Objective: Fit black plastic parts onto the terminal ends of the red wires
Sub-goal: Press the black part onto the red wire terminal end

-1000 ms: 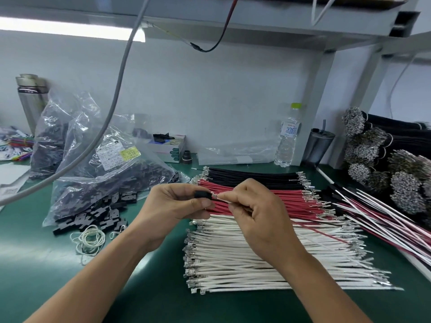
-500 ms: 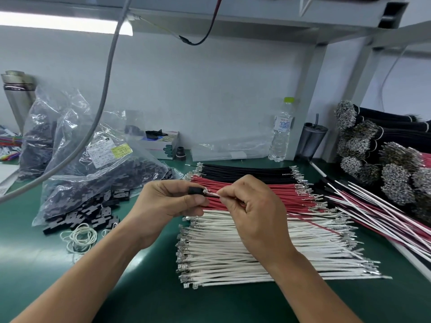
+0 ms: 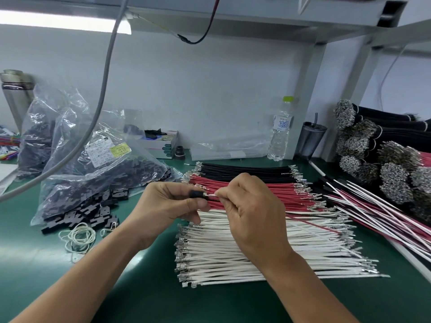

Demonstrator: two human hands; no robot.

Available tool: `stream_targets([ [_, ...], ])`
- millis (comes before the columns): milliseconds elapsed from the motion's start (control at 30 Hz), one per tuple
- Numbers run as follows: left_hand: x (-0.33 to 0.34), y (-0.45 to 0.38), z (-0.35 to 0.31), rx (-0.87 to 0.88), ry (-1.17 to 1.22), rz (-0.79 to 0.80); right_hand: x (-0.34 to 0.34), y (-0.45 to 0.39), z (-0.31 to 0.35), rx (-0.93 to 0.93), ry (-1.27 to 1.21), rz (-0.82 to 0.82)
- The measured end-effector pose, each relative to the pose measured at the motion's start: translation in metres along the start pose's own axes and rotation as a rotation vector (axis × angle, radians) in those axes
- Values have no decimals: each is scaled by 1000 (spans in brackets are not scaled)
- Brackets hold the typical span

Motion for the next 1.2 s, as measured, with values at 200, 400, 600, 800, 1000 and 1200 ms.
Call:
stream_targets([
  [200,4,2,-2,21,-48,36,7,1,-5,149,-322,107],
  [400,4,1,-1,33,-95,6,8,2,-11,200,-305,157],
  [600,3,1,0,19,-122,41,9,2,-14,196,-309,167],
  [800,3,3,-4,46,-153,96,8,2,-12,172,-335,162],
  [1000,-8,1,-8,97,45,-37,-8,-5,-22,88,-35,169],
  [1200,-37,-10,1,127,97,-32,-69,-18,-67,101,92,-11],
])
Point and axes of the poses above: each hand's wrist, its own y-axis away from the middle knuckle, its own x-axis out of the palm, z = x × y, the point moved 3 cm from there along -y, towards the middle knuckle, and after that the axes turned 2 degrees about x, right-handed, at the moved point
